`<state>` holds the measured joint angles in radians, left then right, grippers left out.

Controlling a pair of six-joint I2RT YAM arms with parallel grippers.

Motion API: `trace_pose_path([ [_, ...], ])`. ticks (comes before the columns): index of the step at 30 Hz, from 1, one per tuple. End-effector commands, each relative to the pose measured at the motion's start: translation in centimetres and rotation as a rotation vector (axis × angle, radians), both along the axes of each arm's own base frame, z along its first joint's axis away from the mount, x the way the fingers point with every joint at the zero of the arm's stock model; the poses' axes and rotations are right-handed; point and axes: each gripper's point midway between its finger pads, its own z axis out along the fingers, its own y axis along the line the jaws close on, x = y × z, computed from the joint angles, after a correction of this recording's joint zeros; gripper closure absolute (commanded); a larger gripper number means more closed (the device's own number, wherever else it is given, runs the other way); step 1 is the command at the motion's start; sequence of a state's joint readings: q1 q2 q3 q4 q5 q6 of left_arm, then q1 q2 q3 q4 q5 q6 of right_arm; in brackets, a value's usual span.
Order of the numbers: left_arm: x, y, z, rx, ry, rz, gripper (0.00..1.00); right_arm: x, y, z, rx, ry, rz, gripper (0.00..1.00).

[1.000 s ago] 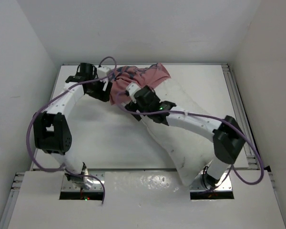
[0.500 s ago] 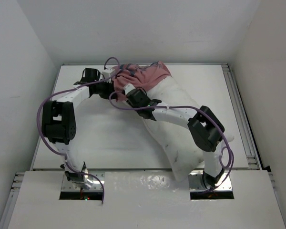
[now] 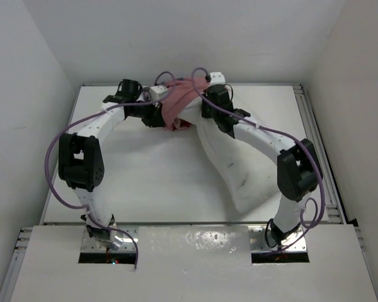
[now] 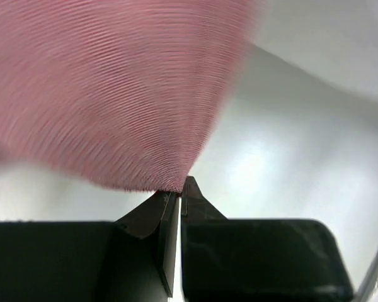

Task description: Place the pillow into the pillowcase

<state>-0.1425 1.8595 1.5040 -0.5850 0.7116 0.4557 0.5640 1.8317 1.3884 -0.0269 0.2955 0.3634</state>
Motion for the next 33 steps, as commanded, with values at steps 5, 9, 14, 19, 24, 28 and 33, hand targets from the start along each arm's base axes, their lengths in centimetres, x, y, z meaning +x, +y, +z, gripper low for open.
trace_pose_path([
  [5,-5.1,-3.1,3.9,-0.032,-0.021,-0.253,1.0,2.9,-3.0,15.5,0.514,-0.386,-0.299,1.0],
  [9,-6.1,-6.4,7.9,-0.1,-0.077,-0.357,1.0,3.2,-2.1,15.5,0.549,-0.379,-0.319,1.0],
  [14,-8.7,-10.3,11.1,-0.202,-0.123,-0.532,1.0,3.3,0.5,13.1,0.506,-0.313,-0.294,1.0],
  [19,-10.7,-10.3,11.2,-0.23,-0.077,-0.58,1.0,3.3,-1.3,9.8,0.579,-0.226,-0.359,1.0],
  [24,-11.4,-10.5,13.6,-0.28,-0.103,-0.609,1.0,3.7,0.2,10.3,0.588,-0.23,-0.275,1.0],
  [28,-9.5,-9.2,11.6,-0.168,-0.078,-0.493,0.72,1.8,4.5,8.5,0.533,-0.136,0.012,1.0],
  [33,-7.9,-4.7,12.6,-0.077,-0.085,-0.349,0.36,-2.8,0.7,4.4,0.455,0.077,0.105,0.22],
])
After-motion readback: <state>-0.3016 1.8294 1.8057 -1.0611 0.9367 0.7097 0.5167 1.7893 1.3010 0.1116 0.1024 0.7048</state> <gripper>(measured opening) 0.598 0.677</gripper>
